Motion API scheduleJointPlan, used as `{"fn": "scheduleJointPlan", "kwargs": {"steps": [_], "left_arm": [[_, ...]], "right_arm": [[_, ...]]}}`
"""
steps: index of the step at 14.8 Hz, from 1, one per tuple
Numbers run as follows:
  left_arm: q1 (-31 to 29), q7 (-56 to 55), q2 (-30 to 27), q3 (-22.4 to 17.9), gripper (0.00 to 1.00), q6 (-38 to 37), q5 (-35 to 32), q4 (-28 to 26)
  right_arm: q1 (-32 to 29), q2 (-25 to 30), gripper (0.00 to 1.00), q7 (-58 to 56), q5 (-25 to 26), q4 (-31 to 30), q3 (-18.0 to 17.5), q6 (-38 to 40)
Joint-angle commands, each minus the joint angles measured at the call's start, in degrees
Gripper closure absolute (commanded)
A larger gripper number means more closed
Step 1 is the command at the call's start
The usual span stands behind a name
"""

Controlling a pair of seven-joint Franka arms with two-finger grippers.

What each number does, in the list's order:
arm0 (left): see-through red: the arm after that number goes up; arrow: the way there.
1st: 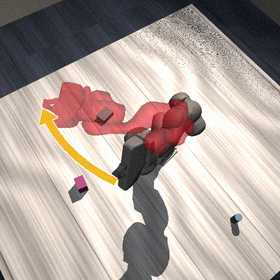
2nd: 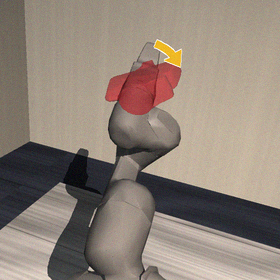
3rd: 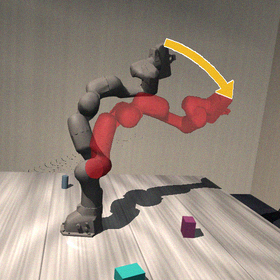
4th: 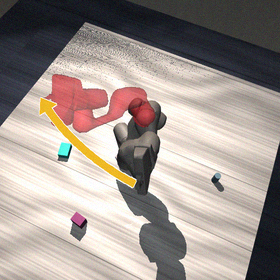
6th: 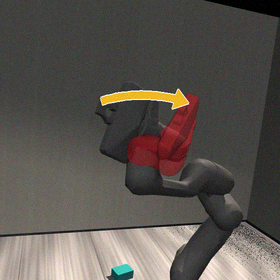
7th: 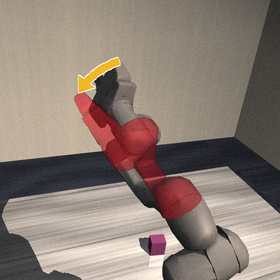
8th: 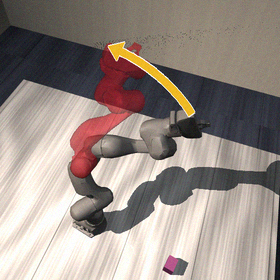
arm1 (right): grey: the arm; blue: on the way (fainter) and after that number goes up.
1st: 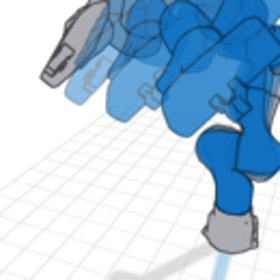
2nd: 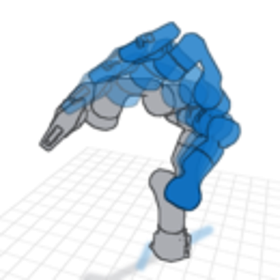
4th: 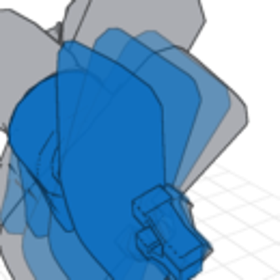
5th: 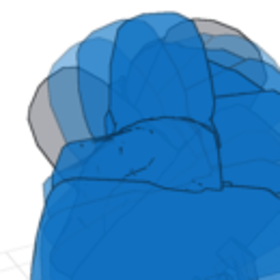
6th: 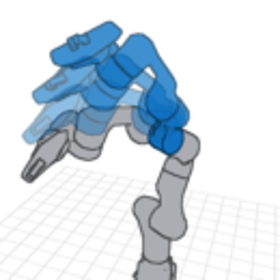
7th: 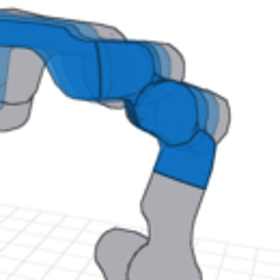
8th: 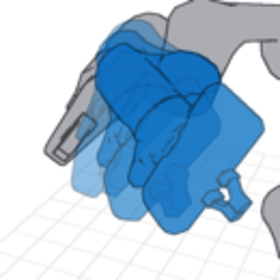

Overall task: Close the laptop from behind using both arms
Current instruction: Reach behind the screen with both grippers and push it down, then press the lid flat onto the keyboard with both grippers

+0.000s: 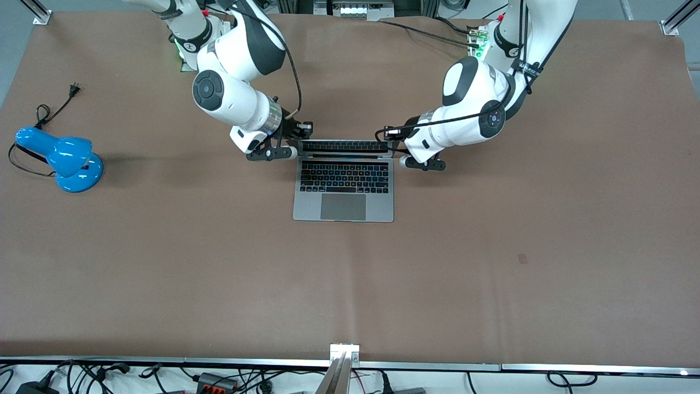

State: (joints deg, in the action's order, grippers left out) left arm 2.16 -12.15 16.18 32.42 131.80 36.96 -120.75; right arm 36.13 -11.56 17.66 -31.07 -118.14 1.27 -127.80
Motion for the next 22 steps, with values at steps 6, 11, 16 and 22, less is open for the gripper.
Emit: {"fn": "scheduleJointPlan", "kwargs": {"steps": [6, 11, 16, 22], "left_arm": [[-0.3, -0.5, 10.2, -1.1, 1.00, 1.7, -5.0, 8.5], [-0.2, -0.5, 13.3, -2.4, 1.00, 1.7, -6.5, 11.5], [-0.2, -0.6, 20.2, -3.2, 1.00, 1.8, -10.9, 17.4], [-0.1, -0.6, 24.0, -3.6, 1.00, 3.8, -12.9, 19.2]], "right_arm": [[-1.1, -6.9, 1.00, 1.5, -0.3, 7.3, -0.3, -0.5], [-1.5, -12.1, 1.00, 1.5, -0.3, 12.5, 1.4, -0.7], [-1.4, -20.3, 1.00, 1.8, 1.4, 18.8, 2.7, -0.8], [-1.0, -26.3, 1.00, 1.8, 3.9, 21.8, 3.6, -4.0]]}}
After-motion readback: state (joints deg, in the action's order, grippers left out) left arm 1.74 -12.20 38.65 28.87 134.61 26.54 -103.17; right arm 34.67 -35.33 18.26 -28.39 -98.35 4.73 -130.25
